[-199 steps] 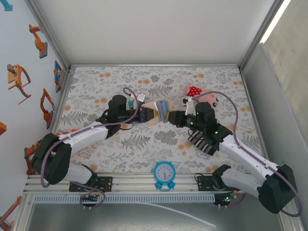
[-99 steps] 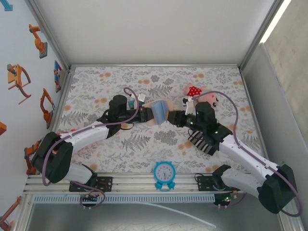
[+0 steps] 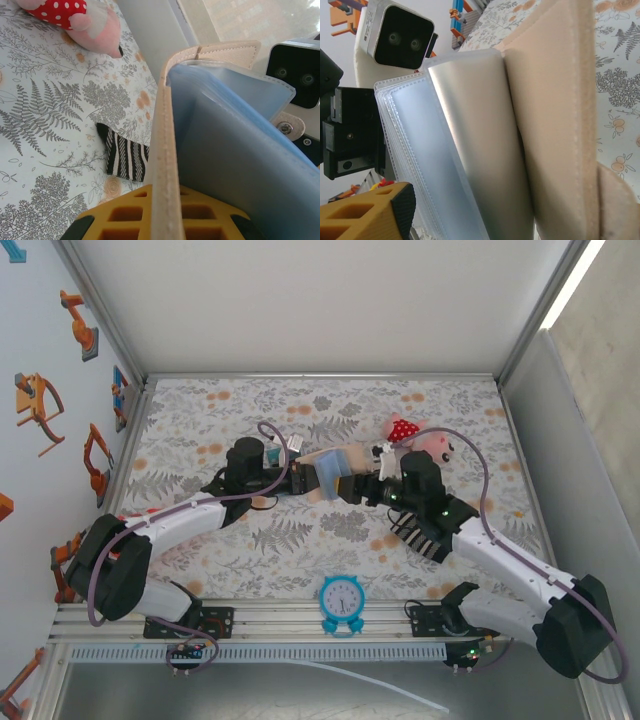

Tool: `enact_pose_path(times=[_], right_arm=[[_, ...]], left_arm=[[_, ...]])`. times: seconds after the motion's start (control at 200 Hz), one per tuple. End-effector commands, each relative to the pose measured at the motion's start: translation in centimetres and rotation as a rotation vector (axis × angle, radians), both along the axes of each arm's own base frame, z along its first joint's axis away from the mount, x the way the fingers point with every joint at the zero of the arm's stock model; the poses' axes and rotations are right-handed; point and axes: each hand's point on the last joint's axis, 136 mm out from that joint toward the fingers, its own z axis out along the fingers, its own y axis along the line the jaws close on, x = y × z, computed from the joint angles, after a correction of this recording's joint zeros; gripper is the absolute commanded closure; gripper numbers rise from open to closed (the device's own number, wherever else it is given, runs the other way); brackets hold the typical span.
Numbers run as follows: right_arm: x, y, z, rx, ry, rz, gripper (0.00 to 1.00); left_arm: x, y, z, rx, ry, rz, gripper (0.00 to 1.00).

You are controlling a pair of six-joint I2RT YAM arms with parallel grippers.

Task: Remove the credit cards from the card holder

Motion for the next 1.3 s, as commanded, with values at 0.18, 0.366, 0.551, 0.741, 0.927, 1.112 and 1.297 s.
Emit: enact_pose_path(times=[0.18,0.366,0.551,0.741,0.927,1.112,1.297], right_arm=[[-0.1,0.5,0.7,-0.060,-0.069,0.031,0.28],[-0.2,0.9,0.6,-0.067,-0.072,0.041,0.27],[-0.3,0.9,0.6,-0.069,-0.077,0.039,0.27],[-0.1,0.7,0.4,-0.080,-0.074,0.021,0.35],[0.1,0.5,0.6,-0.081,-0.080,0.002,0.40],[0.7,-0.2,0.3,-0.105,-0.084,-0.045,0.46],[1.1,-1.2,0.4,-0.124,-0.096,-0.102,0.54]], left_arm=[[-0.4,-0.8,2.8,-0.062,-0.042,-0.053,0.98],[-0.4,-0.9,2.7,-0.064,-0.037,-0.056,0.98],[-0.5,-0.9,2.6,-0.064,-0.036,-0.058,0.99],[-0.6,-1.0,2.7,-0.074,-0.035,-0.069,0.99],[-0.8,-1.1,2.9,-0.082,-0.039,-0.083,1.00],[-1.0,-1.2,3.0,-0.088,-0.038,-0.093,1.00],[-1.2,-1.2,3.1,-0.090,-0.039,-0.099,1.00]])
